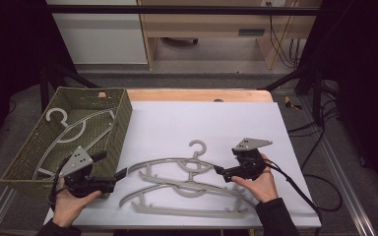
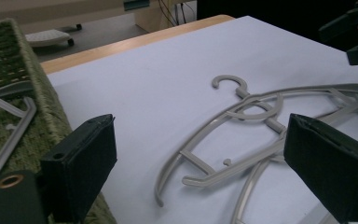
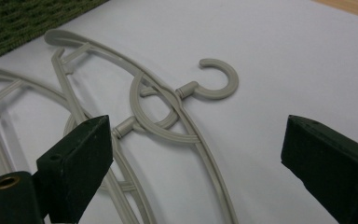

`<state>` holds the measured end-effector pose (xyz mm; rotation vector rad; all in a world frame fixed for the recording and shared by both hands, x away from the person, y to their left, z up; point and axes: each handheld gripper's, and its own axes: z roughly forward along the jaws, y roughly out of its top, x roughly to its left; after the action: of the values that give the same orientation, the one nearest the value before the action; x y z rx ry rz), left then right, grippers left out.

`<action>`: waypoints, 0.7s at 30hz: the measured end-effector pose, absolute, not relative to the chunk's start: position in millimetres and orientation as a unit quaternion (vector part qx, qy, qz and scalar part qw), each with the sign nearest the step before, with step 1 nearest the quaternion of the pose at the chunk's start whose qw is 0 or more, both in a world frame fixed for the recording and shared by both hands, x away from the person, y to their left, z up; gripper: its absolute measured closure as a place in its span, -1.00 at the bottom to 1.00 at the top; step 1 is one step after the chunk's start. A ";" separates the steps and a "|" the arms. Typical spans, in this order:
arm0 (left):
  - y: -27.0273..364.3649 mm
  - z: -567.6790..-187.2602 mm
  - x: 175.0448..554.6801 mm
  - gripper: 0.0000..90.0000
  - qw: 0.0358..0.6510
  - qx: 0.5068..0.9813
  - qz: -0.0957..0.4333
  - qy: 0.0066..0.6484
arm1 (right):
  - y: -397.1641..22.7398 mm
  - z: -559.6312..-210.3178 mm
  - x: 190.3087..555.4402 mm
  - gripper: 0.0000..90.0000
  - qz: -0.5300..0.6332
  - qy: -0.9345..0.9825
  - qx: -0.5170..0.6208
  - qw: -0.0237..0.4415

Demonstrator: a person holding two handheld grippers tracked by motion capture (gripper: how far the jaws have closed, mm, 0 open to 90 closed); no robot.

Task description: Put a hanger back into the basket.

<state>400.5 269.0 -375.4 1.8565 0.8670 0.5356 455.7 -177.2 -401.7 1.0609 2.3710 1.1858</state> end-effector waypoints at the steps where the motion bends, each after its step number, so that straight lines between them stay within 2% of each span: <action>1: 267.3 -376.8 400.4 -0.81 0.489 0.767 0.216 0.354 | -176.3 -403.1 456.9 -0.79 0.406 0.825 0.368 0.140; 10: 254.9 -386.9 401.3 -0.84 0.476 0.784 0.206 0.340 | -166.5 -413.3 471.1 -0.69 0.354 0.854 0.358 0.127; 14: 254.0 -387.9 400.6 -0.84 0.475 0.788 0.204 0.334 | -160.6 -421.0 478.9 -0.56 0.337 0.864 0.356 0.114; 20: 252.7 -388.3 399.7 -0.84 0.473 0.791 0.204 0.329 | -153.4 -437.6 486.6 -0.33 0.288 0.882 0.353 0.119; 21: 252.3 -388.6 399.8 -0.84 0.472 0.792 0.205 0.328 | -152.4 -442.2 489.0 -0.21 0.279 0.888 0.348 0.111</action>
<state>399.8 252.3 -388.6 1.9401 0.8032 0.5015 489.0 -152.4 -442.2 1.0235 2.6088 0.8192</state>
